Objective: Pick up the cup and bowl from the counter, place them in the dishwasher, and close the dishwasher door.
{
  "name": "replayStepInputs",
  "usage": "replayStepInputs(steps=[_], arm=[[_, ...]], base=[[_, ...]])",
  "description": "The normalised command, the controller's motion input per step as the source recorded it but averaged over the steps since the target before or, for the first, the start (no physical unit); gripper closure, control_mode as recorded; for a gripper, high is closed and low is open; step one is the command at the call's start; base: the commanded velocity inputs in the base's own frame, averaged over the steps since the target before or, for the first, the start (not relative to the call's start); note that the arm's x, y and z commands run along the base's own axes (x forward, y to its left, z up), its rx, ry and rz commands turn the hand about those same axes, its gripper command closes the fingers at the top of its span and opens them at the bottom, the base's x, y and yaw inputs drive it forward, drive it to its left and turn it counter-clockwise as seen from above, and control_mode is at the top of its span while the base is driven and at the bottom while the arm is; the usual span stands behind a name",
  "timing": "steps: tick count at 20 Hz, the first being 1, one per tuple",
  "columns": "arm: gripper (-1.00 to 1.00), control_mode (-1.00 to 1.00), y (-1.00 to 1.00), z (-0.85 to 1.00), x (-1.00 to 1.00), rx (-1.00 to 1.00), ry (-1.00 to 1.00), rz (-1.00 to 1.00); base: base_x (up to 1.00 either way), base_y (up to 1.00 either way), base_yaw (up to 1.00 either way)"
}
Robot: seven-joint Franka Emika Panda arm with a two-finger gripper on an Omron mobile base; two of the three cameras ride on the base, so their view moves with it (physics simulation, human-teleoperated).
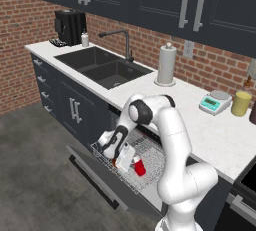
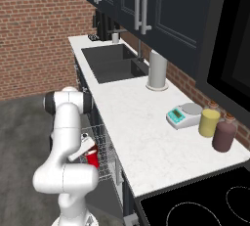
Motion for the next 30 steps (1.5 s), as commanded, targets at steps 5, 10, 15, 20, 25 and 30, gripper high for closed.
replayStepInputs(steps=[5, 10, 15, 20, 25, 30], arm=[[1.00, -1.00, 0.00, -0.59, 0.23, -0.01, 0.03, 0.07], [1.00, -1.00, -0.01, -0.36, 0.05, 0.00, 0.01, 0.05], [-1.00, -1.00, -0.04, -0.04, 0.08, 0.00, 0.00, 0.02], [-1.00, -1.00, -0.03, 0.00, 0.08, 0.02, 0.00, 0.05], [-1.00, -1.00, 0.28, 0.43, -0.55, 0.03, 0.00, 0.09], [-1.00, -1.00, 0.58, 0.38, -0.56, 0.01, 0.01, 0.07]], base=[[0.00, 0.00, 0.00], [0.00, 0.00, 0.00], [0.00, 0.00, 0.00], [0.00, 0.00, 0.00], [0.00, 0.00, 0.00], [0.00, 0.00, 0.00]])
